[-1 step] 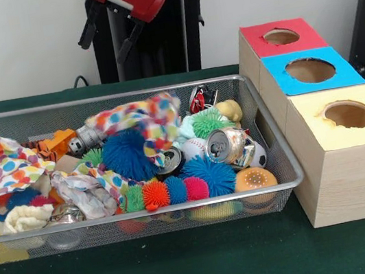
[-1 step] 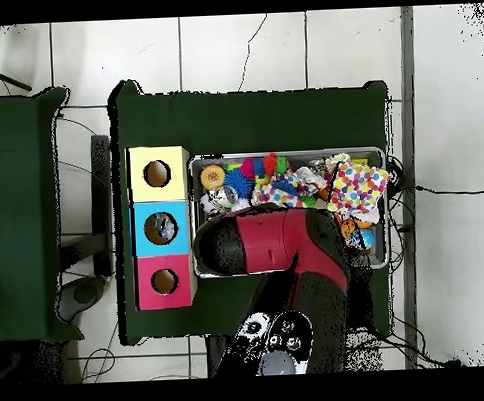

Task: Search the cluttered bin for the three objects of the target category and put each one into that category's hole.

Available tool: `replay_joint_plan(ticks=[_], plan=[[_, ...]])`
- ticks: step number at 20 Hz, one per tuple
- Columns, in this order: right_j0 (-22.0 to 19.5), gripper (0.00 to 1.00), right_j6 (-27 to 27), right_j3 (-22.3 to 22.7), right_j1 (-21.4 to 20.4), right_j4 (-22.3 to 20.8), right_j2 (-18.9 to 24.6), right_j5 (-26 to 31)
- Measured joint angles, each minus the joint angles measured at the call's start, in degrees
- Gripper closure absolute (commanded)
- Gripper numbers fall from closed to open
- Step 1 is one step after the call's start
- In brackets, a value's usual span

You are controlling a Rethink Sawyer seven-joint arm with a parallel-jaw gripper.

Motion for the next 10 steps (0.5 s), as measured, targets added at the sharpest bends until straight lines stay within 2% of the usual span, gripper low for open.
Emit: replay_joint_plan(ticks=[10], plan=[[0.8,0.00,0.0,0.1,0.8,1.2,-0.9,-0.7]])
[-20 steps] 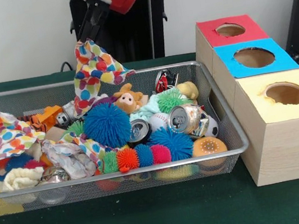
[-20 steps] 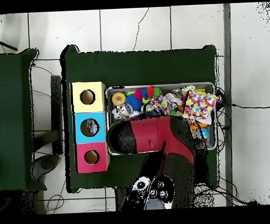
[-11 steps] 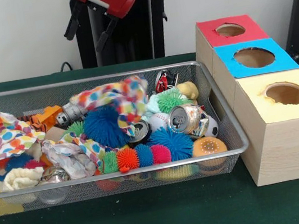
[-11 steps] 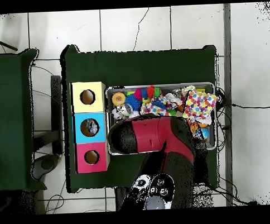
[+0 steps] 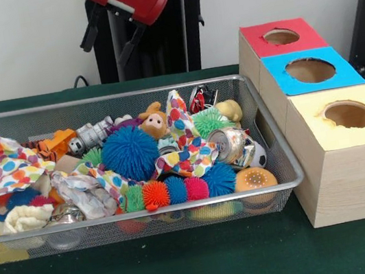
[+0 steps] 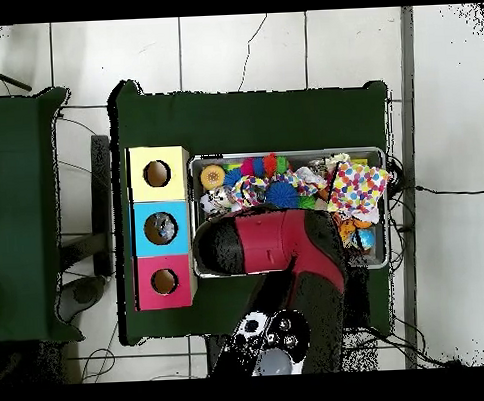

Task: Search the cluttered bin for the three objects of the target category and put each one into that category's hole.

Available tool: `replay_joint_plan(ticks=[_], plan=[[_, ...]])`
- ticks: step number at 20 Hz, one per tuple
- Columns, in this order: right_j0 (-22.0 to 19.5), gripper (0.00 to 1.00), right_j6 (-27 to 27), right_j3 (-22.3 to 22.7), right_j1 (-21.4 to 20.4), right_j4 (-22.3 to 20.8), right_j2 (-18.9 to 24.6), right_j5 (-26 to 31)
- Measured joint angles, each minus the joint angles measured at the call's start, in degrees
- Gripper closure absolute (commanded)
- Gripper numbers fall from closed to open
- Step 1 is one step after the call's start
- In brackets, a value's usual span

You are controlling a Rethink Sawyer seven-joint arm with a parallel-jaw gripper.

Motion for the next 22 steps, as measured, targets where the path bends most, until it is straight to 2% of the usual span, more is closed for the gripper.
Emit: replay_joint_plan(ticks=[12,22], plan=[[0.4,0.00,0.0,0.0,2.9,2.6,-0.4,0.0],[-0.4,0.00,0.0,-0.8,6.1,2.6,-0.3,0.0]])
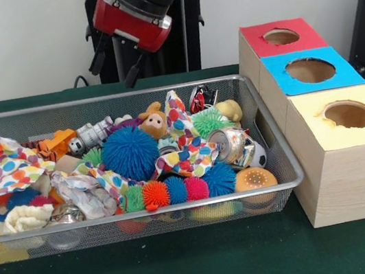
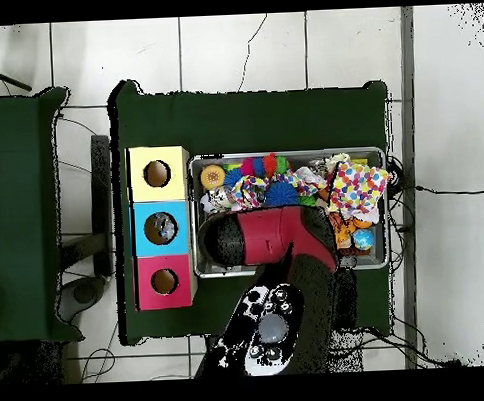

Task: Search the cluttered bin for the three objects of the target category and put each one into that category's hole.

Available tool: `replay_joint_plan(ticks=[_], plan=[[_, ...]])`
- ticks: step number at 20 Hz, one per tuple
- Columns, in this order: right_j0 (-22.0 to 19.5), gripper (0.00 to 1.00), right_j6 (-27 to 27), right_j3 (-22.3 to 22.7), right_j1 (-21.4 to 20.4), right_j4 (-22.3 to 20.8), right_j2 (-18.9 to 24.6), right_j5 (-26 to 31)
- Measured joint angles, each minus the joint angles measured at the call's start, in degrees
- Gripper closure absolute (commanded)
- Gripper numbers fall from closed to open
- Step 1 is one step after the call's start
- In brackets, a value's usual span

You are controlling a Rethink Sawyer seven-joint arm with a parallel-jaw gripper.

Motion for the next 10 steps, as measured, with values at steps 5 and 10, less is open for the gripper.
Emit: replay_joint_plan(ticks=[5,10], plan=[[-0.6,0.00,0.0,-1.3,2.1,0.0,0.0,0.0],[-1.0,0.00,0.0,-2.2,3.6,-0.5,0.1,0.0]])
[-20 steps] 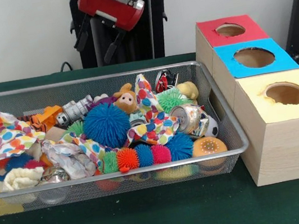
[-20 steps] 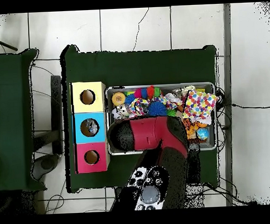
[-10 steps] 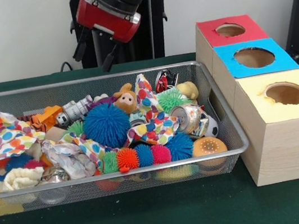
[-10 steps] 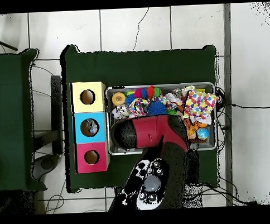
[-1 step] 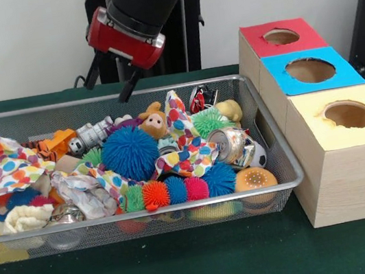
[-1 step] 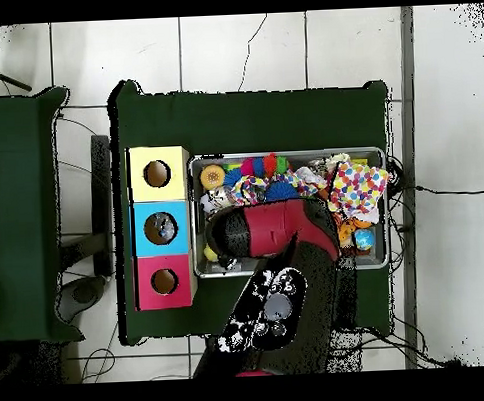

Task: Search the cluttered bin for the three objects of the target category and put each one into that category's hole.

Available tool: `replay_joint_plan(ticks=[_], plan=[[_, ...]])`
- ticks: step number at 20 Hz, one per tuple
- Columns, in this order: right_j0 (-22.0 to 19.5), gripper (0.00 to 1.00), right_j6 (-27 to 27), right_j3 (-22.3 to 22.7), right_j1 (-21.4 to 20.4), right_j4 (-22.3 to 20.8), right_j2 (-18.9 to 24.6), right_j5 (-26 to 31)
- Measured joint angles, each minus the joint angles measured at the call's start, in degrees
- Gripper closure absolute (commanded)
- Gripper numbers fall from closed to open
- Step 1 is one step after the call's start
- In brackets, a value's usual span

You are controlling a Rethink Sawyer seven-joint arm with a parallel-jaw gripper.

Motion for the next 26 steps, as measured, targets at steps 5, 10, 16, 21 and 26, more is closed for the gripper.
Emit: replay_joint_plan(ticks=[5,10,16,21,26], plan=[[-0.1,0.00,0.0,-1.6,1.6,-0.6,0.0,0.0],[0.0,0.00,0.0,-3.7,3.6,-0.6,0.0,0.0],[0.5,0.00,0.0,-5.9,5.9,-0.5,0.0,0.0],[1.7,0.00,0.0,-7.4,7.8,1.0,-0.2,0.0],[3.1,0.00,0.0,-9.2,9.4,3.0,-0.6,0.0]])
